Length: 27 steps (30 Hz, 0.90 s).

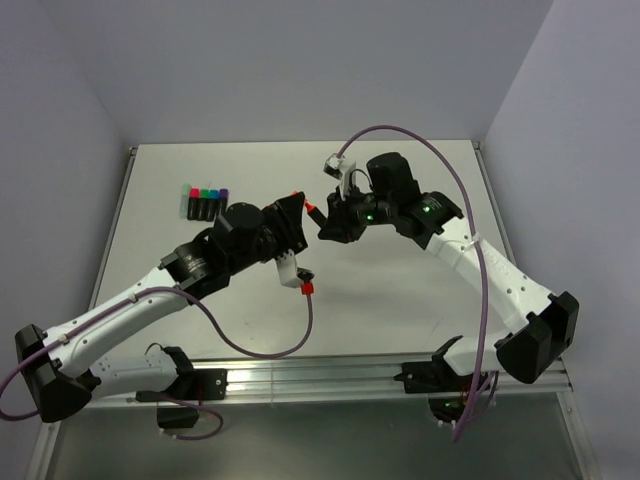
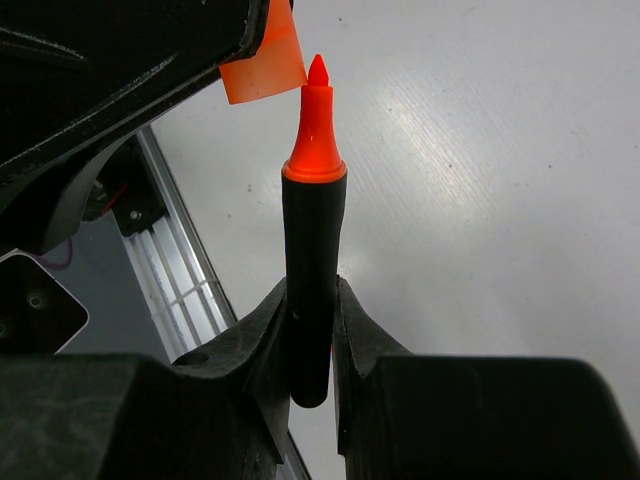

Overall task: Insert the pens into the pen caps
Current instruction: Insert the pen cap onto the pen.

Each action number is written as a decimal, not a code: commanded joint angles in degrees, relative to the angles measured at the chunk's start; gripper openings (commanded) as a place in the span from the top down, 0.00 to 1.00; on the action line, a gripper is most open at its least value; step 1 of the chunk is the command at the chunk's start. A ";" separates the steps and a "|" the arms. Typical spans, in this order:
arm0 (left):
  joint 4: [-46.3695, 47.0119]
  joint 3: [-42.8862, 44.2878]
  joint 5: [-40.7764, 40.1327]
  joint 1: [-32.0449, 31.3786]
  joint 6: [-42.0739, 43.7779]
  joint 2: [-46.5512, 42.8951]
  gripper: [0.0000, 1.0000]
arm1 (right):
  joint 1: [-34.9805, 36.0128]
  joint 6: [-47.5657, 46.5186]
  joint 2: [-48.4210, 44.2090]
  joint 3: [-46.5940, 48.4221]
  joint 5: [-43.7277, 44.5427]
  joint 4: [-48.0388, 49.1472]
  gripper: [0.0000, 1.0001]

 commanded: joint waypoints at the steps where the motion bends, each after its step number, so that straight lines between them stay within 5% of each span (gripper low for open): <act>1: 1.30 1.73 -1.07 -0.20 4.13 0.64 1.00 | 0.61 -1.42 -3.61 0.00 -2.38 1.37 1.00; 27: 0.51 3.39 0.69 -0.11 0.35 0.90 1.00 | 0.61 -2.39 -4.75 -1.76 -1.41 1.10 1.00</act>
